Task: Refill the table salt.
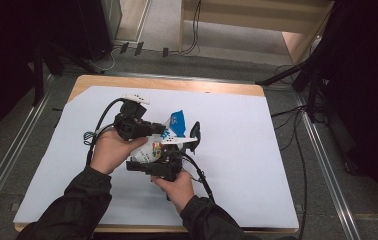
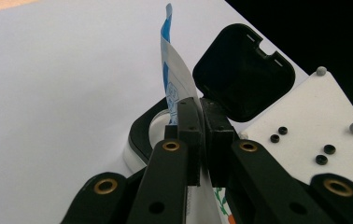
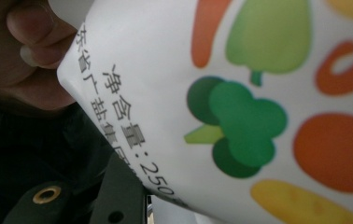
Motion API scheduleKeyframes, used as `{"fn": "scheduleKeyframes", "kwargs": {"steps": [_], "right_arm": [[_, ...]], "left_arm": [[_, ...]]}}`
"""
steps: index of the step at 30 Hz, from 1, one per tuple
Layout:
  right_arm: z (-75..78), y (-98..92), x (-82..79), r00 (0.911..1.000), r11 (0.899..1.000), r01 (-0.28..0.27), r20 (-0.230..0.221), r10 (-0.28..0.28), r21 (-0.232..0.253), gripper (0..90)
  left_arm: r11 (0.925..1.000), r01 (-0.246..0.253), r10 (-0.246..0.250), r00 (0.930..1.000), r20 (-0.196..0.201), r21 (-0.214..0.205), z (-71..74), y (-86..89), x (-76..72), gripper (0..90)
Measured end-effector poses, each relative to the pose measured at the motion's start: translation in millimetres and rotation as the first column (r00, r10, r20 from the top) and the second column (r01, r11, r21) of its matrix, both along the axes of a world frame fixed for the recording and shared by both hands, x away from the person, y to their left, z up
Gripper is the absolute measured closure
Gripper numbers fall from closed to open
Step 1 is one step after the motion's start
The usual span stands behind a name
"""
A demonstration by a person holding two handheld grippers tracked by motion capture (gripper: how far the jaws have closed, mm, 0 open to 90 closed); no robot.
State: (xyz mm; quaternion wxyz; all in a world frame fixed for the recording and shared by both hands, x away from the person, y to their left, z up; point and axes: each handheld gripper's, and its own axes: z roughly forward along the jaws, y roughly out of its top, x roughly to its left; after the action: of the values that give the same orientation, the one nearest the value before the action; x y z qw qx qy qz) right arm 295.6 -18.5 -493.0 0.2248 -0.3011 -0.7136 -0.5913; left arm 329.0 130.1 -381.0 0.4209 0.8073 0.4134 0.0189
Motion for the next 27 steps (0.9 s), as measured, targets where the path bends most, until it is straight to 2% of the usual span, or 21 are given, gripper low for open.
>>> {"fn": "scheduleKeyframes", "kwargs": {"steps": [6, 10, 16, 27], "right_arm": [[-0.4, 0.5, -0.2, 0.9999, 1.000, 0.004, 0.010, -0.004, -0.016, 65.2], [0.1, 1.5, -1.1, 0.9992, 0.999, 0.017, 0.038, -0.015, -0.035, 63.0], [0.5, 1.2, -1.0, 0.9991, 0.999, 0.018, 0.039, -0.016, -0.042, 64.3], [0.4, -0.3, 0.3, 0.9998, 1.000, 0.016, 0.009, -0.016, -0.021, 66.0]], "left_arm": [[0.9999, -0.008, 0.008, 1.0000, -0.001, -0.006, -1.8, 0.9, 0.7, 88.8], [0.9999, -0.009, 0.009, 1.0000, -0.003, -0.010, -1.9, 1.3, 1.2, 89.0], [0.9998, -0.010, 0.010, 0.9999, -0.002, -0.015, -2.0, 1.2, 1.2, 89.1], [0.9999, -0.015, 0.015, 0.9999, 0.005, -0.006, -0.7, -0.1, 1.1, 89.1]]}}
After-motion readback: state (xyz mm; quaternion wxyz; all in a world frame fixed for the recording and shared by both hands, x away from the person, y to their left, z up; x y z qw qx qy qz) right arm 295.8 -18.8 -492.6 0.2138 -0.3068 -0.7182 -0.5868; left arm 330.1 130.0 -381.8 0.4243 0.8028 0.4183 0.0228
